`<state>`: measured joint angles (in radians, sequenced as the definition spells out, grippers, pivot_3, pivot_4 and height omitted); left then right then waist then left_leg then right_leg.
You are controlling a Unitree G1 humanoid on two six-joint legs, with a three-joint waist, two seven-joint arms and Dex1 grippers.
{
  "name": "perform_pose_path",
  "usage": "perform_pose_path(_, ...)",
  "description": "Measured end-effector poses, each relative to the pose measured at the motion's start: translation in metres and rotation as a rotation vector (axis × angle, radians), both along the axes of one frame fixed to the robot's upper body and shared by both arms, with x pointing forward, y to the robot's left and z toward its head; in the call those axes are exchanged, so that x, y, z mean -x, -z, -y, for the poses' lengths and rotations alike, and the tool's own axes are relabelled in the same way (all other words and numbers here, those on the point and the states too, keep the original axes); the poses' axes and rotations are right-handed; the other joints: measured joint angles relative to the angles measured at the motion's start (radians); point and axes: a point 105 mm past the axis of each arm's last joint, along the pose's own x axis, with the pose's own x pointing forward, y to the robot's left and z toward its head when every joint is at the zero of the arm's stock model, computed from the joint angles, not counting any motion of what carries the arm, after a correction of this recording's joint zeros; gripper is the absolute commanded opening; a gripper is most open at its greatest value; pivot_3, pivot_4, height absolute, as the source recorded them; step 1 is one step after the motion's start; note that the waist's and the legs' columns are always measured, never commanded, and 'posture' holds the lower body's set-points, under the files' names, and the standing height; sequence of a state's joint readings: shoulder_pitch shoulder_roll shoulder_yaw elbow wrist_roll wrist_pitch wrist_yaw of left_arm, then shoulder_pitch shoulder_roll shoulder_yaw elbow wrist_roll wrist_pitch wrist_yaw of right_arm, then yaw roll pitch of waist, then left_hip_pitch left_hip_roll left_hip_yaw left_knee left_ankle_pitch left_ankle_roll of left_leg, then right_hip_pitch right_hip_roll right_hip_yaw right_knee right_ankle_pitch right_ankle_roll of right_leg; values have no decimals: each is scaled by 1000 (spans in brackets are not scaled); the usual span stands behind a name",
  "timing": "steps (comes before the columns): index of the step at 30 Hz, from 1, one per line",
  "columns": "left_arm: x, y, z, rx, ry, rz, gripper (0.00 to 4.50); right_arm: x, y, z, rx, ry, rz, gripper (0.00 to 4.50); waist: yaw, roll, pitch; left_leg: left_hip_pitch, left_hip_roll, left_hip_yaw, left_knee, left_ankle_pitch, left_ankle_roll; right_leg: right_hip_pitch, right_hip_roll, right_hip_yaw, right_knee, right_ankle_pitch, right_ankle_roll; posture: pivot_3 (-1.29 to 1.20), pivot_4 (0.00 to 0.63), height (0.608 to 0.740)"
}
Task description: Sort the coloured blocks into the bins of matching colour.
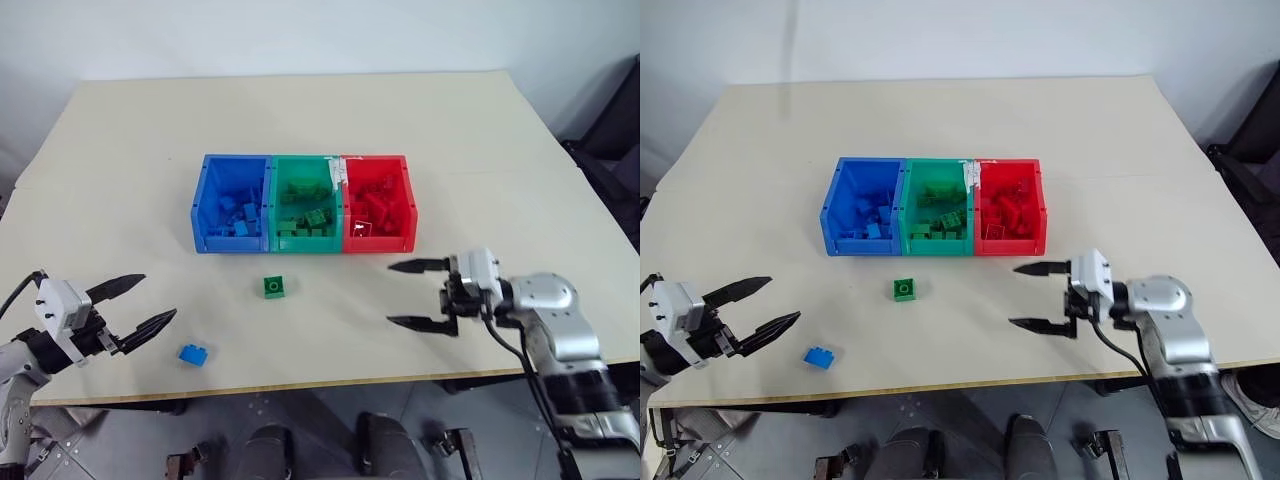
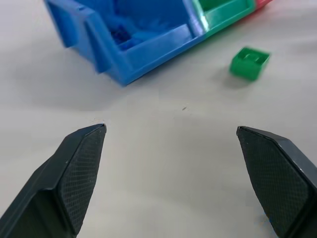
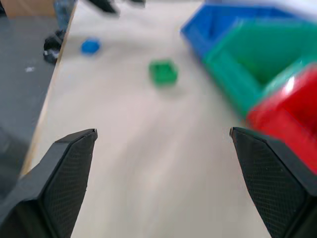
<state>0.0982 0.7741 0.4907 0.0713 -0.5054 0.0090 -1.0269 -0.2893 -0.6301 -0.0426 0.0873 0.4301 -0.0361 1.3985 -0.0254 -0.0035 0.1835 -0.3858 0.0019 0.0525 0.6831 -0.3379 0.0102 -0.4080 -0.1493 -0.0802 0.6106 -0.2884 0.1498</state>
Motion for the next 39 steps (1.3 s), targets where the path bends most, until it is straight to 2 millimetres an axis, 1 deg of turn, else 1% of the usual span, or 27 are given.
perform_pose_path(3, -6, 5, 8, -76, 78, -42, 4500, 8, 7, 16, -2, 57, -5, 4477, 0, 0, 0, 1, 0, 1, 0, 0, 0, 0, 0, 1, 0, 0, 0, 0, 150, 740)
perform_pose_path(5, -14, 4, 21, -81, 127, -46, 4500, 13, 11, 18, -11, 65, -15, 4477, 3, 0, 0, 1, 1, 0, 0, 0, 0, 0, 0, 1, 1, 0, 0, 0, 150, 740)
perform_pose_path(7, -20, 2, 38, -84, 187, -45, 4500, 17, 10, 14, -23, 57, -3, 4477, 3, 0, 0, 1, 1, 0, 0, 0, 0, 0, 0, 1, 1, 0, 0, 0, 150, 740)
perform_pose_path(9, -27, -4, 62, -99, 269, -43, 4500, 20, 5, 10, -42, 57, 16, 4477, 4, 0, 0, 1, 1, -1, 1, 0, 0, 0, 0, 1, 1, 0, 0, 0, 150, 740)
perform_pose_path(11, -40, -11, 92, -127, 337, -33, 4500, 21, -1, 6, -67, 64, 30, 4477, 14, 0, 0, 1, 0, 0, 2, 0, 0, 0, 0, 1, 2, 0, 0, 0, 150, 740)
perform_pose_path(12, -44, -11, 103, -147, 359, -37, 4500, 22, -4, 3, -80, 63, 40, 4477, 21, 0, 0, 1, 0, 0, 2, 0, 0, 0, 0, 1, 2, 0, 1, 0, 150, 740)
perform_pose_path(14, -51, -6, 117, -195, 375, -70, 4500, 27, -6, 1, -95, 68, 31, 4477, 25, 0, 0, 1, 0, 1, 2, 0, 0, 0, 0, 2, 2, 0, 1, 0, 150, 740)
perform_pose_path(17, -57, 5, 136, -235, 403, -122, 4500, 34, -7, -4, -107, 64, 3, 4477, 27, 0, 0, 1, 0, 2, 2, 0, 0, 0, 1, 2, 2, 0, 1, 0, 150, 740)
perform_pose_path(20, -60, 12, 145, -285, 425, -154, 4500, 37, -11, -11, -110, 61, 8, 4477, 27, 0, 0, 1, 0, 2, 2, 0, 0, 0, 1, 2, 2, 0, 1, 0, 150, 740)
perform_pose_path(23, -68, 15, 154, -299, 441, -166, 4500, 39, -13, -17, -124, 68, 14, 4477, 31, 0, 0, 1, 0, 1, 3, 0, 0, 0, 1, 2, 2, 0, 1, 0, 150, 740)
perform_pose_path(26, -74, 24, 158, -322, 447, -207, 3881, 41, -9, -18, -133, 96, -1, 4500, 40, 0, 0, 0, -1, 1, 3, 0, 0, 0, 1, 2, 2, 0, 1, 0, 150, 740)
perform_pose_path(32, -74, 25, 164, -367, 534, -216, 2042, 46, -1, -18, -144, 135, -32, 4500, 49, 0, 0, 1, -1, 1, 5, 0, 0, 1, 1, 2, 3, 0, 1, 0, 150, 740)
perform_pose_path(34, -78, 25, 165, -369, 539, -213, 1535, 46, 1, -18, -150, 150, -39, 4500, 50, 0, 0, 1, -1, 1, 7, 0, 0, 1, 1, 2, 4, 0, 1, 0, 150, 740)
perform_pose_path(35, -80, 25, 166, -366, 540, -208, 1461, 46, 2, -17, -152, 161, -44, 4500, 51, 0, 0, 1, -1, 1, 8, 0, 1, 2, 1, 2, 5, 1, 1, 0, 150, 740)
perform_pose_path(39, -85, 25, 171, -350, 543, -194, 1461, 46, 4, -16, -166, 194, -50, 4500, 53, 0, 0, 0, -1, -1, 11, 0, 1, 3, 1, 2, 6, 1, 1, 0, 150, 740)
